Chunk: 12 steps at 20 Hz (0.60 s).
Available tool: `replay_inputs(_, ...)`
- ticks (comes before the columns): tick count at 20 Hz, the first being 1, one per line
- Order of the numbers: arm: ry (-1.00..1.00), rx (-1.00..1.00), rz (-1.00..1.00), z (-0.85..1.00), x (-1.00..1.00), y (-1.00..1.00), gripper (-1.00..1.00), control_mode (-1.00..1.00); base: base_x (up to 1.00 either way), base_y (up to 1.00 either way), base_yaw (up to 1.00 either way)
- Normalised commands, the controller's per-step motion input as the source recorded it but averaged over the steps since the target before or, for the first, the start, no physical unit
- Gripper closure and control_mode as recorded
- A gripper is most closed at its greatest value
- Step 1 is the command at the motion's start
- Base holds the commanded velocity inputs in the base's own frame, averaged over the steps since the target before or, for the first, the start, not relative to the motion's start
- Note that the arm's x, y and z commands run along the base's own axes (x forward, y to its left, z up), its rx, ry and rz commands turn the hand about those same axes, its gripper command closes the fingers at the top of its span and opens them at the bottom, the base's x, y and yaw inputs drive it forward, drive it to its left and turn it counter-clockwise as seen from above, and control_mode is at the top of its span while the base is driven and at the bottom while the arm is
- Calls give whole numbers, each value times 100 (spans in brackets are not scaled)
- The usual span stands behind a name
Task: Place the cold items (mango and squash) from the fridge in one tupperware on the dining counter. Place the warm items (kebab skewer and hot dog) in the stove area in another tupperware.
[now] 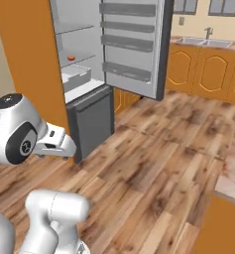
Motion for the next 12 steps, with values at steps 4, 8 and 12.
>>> replay_inputs(4,0,0,0,0,0,0,-100,100,100,95,-45)
replay_inputs(8,0,0,0,0,0,0,-100,100,100,66,-26)
replay_inputs(12,0,0,0,0,0,0,-100,100,100,9,7)
